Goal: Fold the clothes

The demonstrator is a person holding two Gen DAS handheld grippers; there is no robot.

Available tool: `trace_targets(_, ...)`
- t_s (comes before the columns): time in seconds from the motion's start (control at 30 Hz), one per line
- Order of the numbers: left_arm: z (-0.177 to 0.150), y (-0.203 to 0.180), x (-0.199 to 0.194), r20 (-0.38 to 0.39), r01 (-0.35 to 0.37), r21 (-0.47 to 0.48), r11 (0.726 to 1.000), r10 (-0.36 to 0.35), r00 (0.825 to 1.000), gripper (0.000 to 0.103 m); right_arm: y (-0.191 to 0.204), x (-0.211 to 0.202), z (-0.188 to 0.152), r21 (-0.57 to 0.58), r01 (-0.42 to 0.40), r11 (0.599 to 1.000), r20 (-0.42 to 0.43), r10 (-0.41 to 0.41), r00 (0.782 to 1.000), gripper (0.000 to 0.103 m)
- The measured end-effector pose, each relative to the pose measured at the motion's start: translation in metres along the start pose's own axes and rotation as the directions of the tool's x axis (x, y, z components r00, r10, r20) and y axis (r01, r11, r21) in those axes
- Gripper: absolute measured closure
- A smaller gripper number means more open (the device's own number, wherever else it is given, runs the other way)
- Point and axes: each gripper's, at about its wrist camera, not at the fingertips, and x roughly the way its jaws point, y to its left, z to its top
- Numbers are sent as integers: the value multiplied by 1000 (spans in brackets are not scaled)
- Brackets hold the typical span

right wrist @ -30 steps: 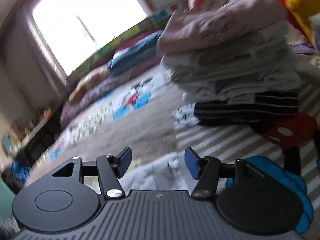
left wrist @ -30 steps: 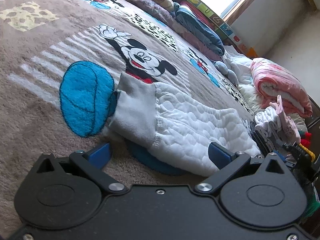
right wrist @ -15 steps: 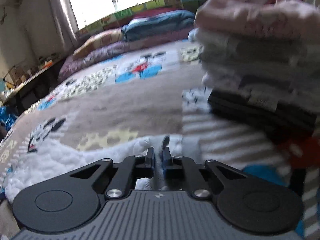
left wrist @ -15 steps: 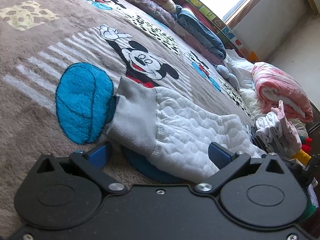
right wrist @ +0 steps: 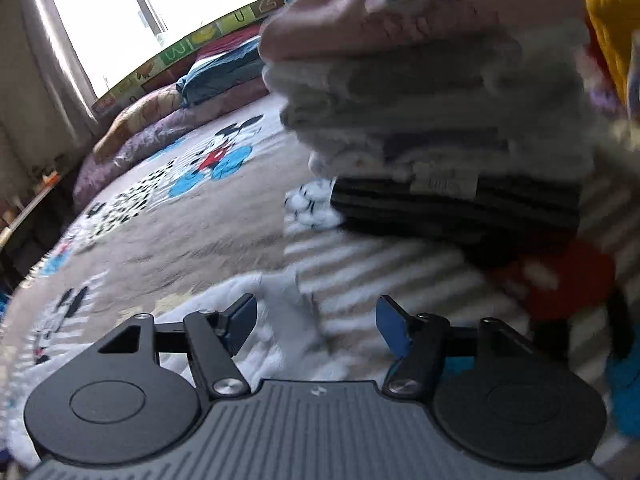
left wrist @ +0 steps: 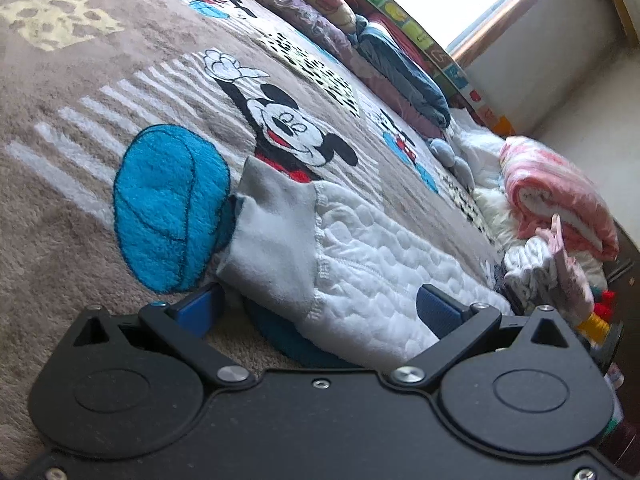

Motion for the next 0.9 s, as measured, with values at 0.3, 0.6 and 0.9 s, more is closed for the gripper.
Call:
trace_targets(0.3, 5, 10, -3, 82, -11, -93, 996, 19, 996, 11, 2, 2, -28, 100, -136, 986, 10, 135, 991, 68)
trace_targets(0.6, 9, 8, 2, 99, -97, -21, 995, 99, 990, 90, 12, -22, -23, 158, -215, 964, 94, 202, 975, 79)
trace_targets(0.9, 31, 4, -37, 217, -40, 52, 998, 28, 976, 92, 26, -63, -31, 178, -324, 929, 131, 304, 944, 79)
